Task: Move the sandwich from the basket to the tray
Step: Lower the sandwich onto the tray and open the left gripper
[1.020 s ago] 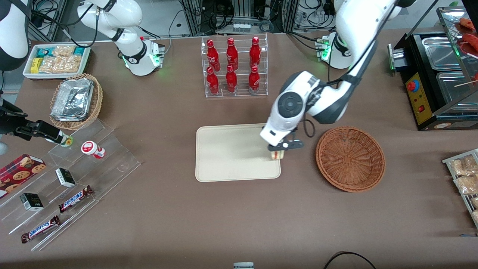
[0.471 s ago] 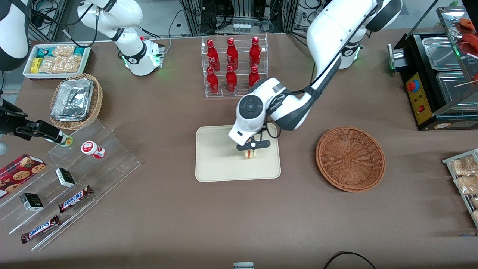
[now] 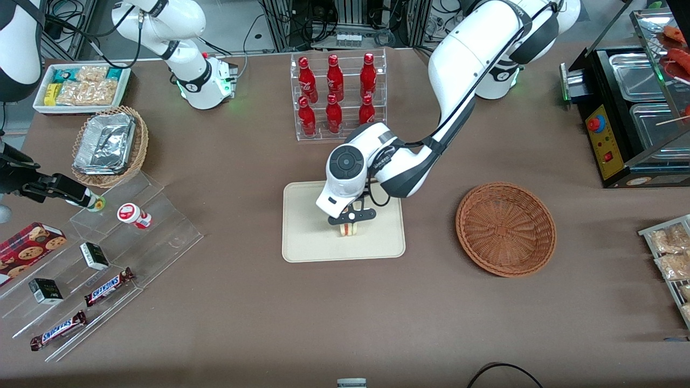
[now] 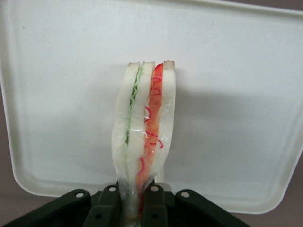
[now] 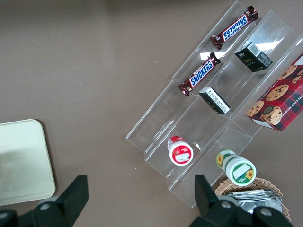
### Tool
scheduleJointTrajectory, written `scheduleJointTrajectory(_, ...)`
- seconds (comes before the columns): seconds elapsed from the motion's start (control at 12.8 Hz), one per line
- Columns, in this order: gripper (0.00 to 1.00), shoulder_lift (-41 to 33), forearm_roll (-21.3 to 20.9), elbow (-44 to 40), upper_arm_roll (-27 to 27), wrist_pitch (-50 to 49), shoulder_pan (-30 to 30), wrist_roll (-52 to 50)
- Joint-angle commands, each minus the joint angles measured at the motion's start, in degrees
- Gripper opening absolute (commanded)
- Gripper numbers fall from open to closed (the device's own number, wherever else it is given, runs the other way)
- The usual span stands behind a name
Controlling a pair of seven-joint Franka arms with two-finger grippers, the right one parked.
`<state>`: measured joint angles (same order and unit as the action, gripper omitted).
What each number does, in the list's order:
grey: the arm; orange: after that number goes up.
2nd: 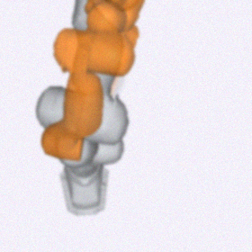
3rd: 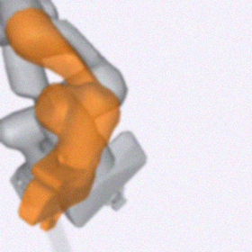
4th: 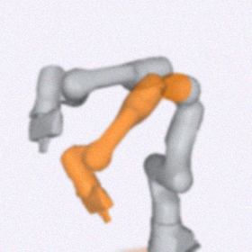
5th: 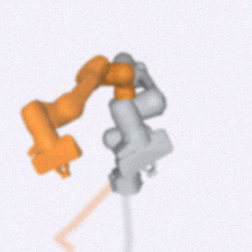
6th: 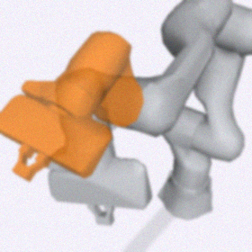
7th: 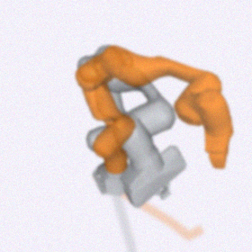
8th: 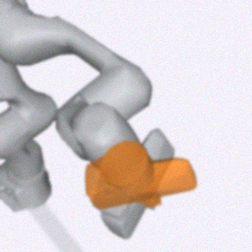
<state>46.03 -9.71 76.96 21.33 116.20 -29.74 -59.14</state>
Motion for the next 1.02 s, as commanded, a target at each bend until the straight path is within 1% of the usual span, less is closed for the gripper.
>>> scheduleJointTrajectory(0.0, 0.00, 3.0, -2.6, -3.7, -0.7, -0.7, -1.5, -3.5)
scheduleJointTrajectory(0.55, 0.00, 4.2, -2.5, -4.6, -0.7, 0.3, -2.2, -5.6)
scheduleJointTrajectory(0.63, 0.30, 4.3, -2.5, -4.6, -0.7, 0.4, -2.2, -5.6)
scheduleJointTrajectory(0.71, 0.99, 4.3, -2.6, -4.5, -0.7, 0.4, -2.2, -5.4)
scheduleJointTrajectory(0.94, 1.00, 4.0, -2.7, -4.5, -0.8, 0.3, -2.3, -5.6)
